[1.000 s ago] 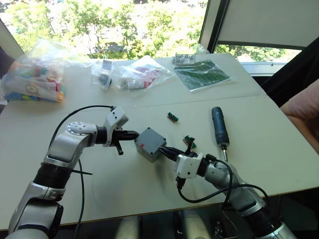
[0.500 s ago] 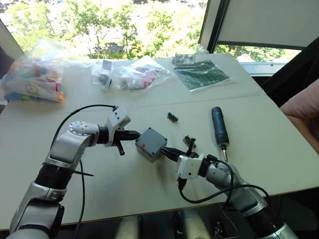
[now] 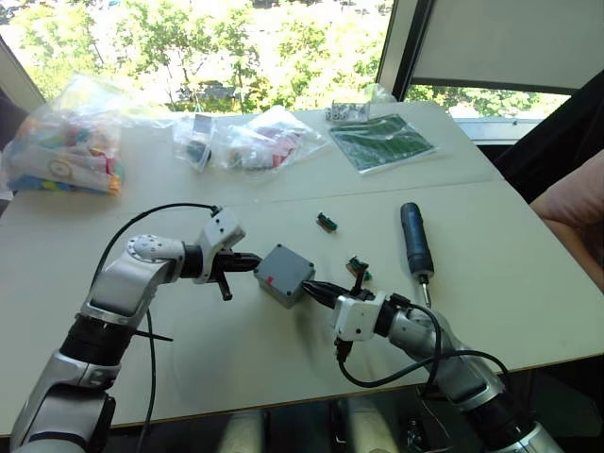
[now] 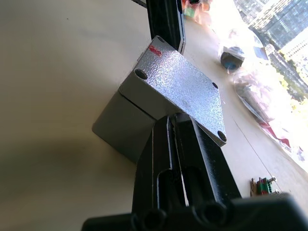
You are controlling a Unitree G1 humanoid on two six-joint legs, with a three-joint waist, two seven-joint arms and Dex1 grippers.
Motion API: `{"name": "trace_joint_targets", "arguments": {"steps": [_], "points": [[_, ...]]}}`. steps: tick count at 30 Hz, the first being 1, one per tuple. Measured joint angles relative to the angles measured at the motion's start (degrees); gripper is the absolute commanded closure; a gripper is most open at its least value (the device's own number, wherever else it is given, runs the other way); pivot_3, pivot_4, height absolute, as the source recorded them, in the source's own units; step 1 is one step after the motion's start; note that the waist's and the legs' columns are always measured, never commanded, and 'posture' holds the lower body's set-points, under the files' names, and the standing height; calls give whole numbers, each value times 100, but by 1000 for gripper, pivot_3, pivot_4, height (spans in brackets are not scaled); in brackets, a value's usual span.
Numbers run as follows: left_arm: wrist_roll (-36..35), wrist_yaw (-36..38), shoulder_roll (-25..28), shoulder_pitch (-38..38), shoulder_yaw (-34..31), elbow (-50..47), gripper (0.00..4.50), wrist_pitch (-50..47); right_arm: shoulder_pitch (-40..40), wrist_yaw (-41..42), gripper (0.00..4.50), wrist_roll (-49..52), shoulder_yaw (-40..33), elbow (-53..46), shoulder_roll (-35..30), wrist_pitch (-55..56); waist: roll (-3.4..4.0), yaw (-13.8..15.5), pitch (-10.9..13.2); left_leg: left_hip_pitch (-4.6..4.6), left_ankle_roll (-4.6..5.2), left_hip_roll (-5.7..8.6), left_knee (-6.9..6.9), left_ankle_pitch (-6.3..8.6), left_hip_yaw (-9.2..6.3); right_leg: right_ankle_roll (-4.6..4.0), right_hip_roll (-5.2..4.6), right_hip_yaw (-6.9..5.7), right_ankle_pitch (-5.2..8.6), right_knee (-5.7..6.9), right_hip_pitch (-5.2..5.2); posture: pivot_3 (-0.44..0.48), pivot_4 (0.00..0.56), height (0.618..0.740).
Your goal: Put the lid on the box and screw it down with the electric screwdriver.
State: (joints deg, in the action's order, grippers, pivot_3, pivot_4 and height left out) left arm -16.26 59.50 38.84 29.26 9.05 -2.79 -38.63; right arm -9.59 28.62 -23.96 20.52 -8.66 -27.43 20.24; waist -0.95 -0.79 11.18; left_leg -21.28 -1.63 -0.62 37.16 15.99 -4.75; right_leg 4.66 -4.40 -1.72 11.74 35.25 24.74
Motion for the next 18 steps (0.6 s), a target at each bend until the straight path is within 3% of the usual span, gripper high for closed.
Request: {"name": "trace_joint_targets", "arguments": {"steps": [18], "points": [[158, -98, -241, 221, -4, 152, 4500, -2, 0, 2, 4452, -4, 0, 0, 20, -8, 0, -1, 0, 0, 0, 0, 3, 0, 0, -1, 1, 0, -1, 1, -1, 0, 150, 740]]}}
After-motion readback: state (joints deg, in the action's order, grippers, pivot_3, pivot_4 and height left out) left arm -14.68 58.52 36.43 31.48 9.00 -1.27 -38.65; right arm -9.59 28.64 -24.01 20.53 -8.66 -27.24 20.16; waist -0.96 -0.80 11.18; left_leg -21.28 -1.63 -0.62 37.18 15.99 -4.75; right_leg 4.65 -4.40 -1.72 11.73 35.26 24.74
